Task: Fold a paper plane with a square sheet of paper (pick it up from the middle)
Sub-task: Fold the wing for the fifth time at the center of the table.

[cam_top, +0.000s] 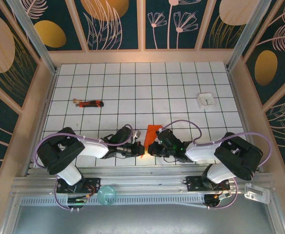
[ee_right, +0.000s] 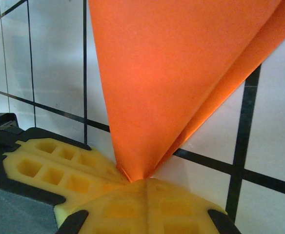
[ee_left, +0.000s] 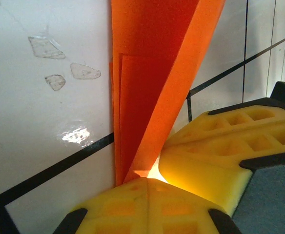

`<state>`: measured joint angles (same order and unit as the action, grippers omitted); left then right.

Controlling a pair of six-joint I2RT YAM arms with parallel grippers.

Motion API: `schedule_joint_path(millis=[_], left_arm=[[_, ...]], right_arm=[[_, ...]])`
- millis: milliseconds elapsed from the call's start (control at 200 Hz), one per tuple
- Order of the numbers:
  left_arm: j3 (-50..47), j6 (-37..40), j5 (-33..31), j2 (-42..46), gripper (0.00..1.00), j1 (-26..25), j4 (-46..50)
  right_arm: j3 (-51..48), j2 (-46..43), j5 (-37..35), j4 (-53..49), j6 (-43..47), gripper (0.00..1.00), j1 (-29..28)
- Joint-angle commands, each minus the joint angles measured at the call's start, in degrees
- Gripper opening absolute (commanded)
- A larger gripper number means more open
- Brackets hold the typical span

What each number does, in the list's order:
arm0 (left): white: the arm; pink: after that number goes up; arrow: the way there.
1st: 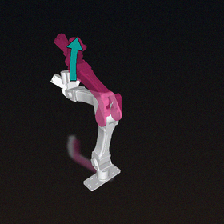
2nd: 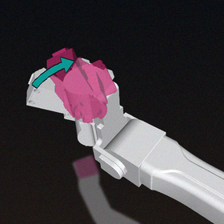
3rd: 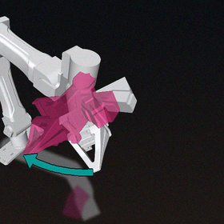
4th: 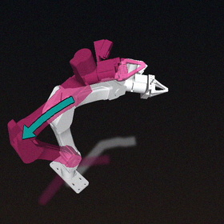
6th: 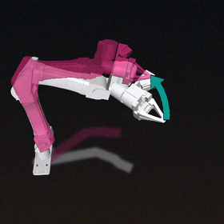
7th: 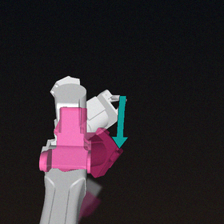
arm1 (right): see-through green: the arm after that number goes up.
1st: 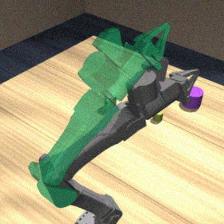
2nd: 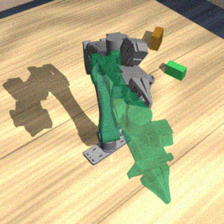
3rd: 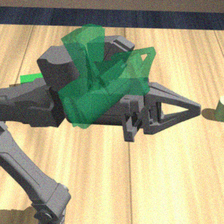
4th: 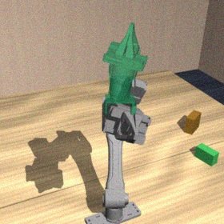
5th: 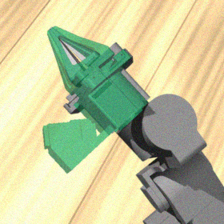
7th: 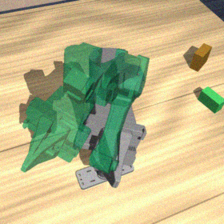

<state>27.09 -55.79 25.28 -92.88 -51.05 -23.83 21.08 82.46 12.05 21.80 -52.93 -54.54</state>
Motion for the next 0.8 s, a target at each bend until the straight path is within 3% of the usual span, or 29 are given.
schedule_joint_path(millis=[0,520,791], left_arm=[[-3.67,1.24,-2.16,-2.39,0.00,-0.11,12.11],[-3.80,1.29,-2.51,-2.57,0.00,-0.15,12.15],[-3.71,1.68,-2.60,-2.57,0.00,-0.11,12.37]], right_arm=[[1.41,0.79,-0.01,2.32,-0.52,0.00,-0.69],[0.21,-3.51,-1.52,-0.51,-0.86,0.00,-0.43],[0.91,-0.69,0.50,2.45,-0.70,0.00,0.25]])
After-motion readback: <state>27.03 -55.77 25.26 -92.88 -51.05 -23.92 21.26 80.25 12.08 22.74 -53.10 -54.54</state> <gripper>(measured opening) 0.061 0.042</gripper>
